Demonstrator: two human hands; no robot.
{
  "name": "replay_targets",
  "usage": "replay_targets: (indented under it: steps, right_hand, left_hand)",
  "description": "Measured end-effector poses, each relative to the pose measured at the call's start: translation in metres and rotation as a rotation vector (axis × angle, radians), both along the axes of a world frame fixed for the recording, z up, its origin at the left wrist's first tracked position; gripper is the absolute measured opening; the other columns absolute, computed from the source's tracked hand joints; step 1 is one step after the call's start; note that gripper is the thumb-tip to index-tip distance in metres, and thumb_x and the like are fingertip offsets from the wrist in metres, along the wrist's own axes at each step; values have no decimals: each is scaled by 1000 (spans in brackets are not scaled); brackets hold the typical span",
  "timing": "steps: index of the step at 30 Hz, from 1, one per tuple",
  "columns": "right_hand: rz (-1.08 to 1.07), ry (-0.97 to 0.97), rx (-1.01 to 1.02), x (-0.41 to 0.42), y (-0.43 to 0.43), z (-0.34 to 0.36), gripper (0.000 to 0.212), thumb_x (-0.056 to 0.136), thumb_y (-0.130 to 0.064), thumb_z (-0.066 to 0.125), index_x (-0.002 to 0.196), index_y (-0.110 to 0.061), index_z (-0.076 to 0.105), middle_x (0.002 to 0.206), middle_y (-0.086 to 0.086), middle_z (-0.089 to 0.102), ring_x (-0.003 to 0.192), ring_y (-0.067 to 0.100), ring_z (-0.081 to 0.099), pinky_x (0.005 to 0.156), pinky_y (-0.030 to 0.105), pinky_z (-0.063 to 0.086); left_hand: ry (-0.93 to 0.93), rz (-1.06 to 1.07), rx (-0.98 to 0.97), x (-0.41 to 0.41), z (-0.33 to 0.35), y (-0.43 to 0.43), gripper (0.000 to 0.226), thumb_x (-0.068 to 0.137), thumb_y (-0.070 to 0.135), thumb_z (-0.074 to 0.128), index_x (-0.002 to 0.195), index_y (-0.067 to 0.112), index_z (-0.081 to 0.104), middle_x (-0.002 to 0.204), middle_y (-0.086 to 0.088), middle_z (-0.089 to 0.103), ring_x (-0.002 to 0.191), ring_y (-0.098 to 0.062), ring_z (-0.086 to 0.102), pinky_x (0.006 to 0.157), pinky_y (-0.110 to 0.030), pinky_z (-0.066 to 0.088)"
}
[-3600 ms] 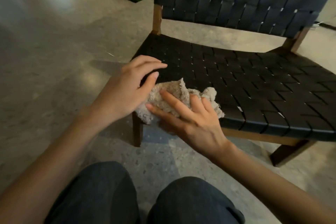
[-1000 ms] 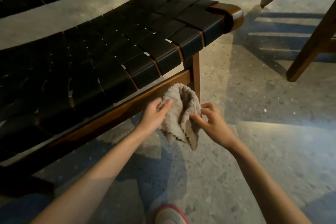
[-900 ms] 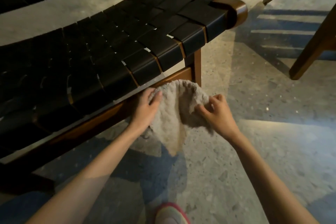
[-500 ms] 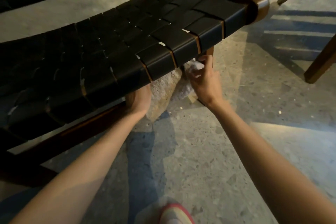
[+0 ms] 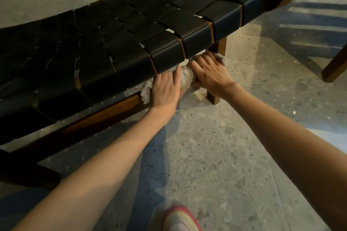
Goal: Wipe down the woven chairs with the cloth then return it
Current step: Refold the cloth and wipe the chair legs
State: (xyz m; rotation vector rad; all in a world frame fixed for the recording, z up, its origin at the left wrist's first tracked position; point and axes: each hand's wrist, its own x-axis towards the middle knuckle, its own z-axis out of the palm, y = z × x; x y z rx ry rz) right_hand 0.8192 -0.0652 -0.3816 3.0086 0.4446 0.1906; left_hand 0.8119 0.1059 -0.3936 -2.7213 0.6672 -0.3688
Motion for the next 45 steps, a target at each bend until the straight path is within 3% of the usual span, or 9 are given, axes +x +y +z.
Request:
replay_targets:
  steps: [3, 8, 16, 23, 28, 32, 37, 40, 45]
  right_hand:
    - [3, 34, -60, 3, 1, -1, 68, 88, -45, 59, 141, -11, 33, 137, 19, 40, 127, 37, 37, 113, 46, 14]
    - [23, 10, -84, -3, 29, -7, 72, 90, -49, 52, 146, -13, 23, 138, 19, 36, 126, 36, 35, 112, 51, 14]
    - [208, -10, 20, -4, 64, -14, 73, 85, -47, 58, 146, -20, 28, 142, 16, 36, 128, 36, 34, 110, 50, 17]
    - [-44, 33, 90, 5, 5, -11, 76, 74, -67, 49, 133, -19, 42, 128, 17, 47, 120, 39, 41, 108, 54, 23]
    - [-36, -28, 71, -1, 29, -13, 73, 76, -56, 67, 131, -15, 42, 123, 21, 49, 115, 40, 45, 106, 57, 26]
    - [86, 16, 47, -8, 80, -10, 77, 81, -55, 60, 142, -21, 28, 138, 18, 38, 128, 38, 34, 111, 53, 16]
    - [174, 52, 15, -21, 171, -10, 74, 88, -48, 56, 147, -23, 18, 147, 15, 30, 136, 38, 25, 113, 52, 14]
    - [252, 51, 26, -29, 225, -10, 72, 91, -36, 54, 149, -23, 14, 150, 16, 27, 140, 39, 19, 115, 52, 12]
    - [381, 19, 97, -46, 297, -10, 57, 97, -26, 46, 147, -20, 21, 148, 15, 31, 138, 35, 27, 114, 48, 18]
  left_hand:
    - [-11, -13, 56, 7, -1, 4, 93, 86, 50, 59, 147, 7, 3, 133, -17, 46, 120, -29, 46, 105, -42, 32]
    - [-60, 7, 30, -7, -4, 39, 88, 85, 54, 57, 146, 14, 7, 131, -11, 47, 119, -25, 47, 103, -40, 36]
    - [-241, 149, 9, -38, -15, 86, 75, 78, 56, 62, 138, 17, 41, 113, -6, 58, 105, -22, 58, 99, -38, 41]
    - [-33, 59, -50, -7, -6, 12, 82, 87, 39, 62, 144, 15, 8, 130, -11, 45, 119, -28, 43, 107, -44, 29]
    - [-149, 16, -23, -16, -6, 43, 87, 85, 47, 61, 149, 15, 11, 133, -8, 48, 122, -25, 47, 106, -41, 36]
    - [-281, 17, -36, -32, -12, 102, 91, 74, 52, 71, 145, 14, 31, 123, -6, 57, 112, -23, 57, 96, -42, 46]
    - [-280, 151, -55, -54, -15, 183, 81, 63, 55, 77, 132, 18, 55, 108, -5, 65, 96, -24, 64, 87, -38, 48]
    - [-240, 248, -111, -70, -17, 232, 66, 75, 50, 66, 129, 14, 58, 111, -12, 65, 99, -30, 63, 92, -48, 47]
    - [-141, 516, -151, -91, -13, 297, 75, 59, 35, 83, 120, 1, 58, 107, -27, 60, 97, -44, 59, 95, -60, 39]
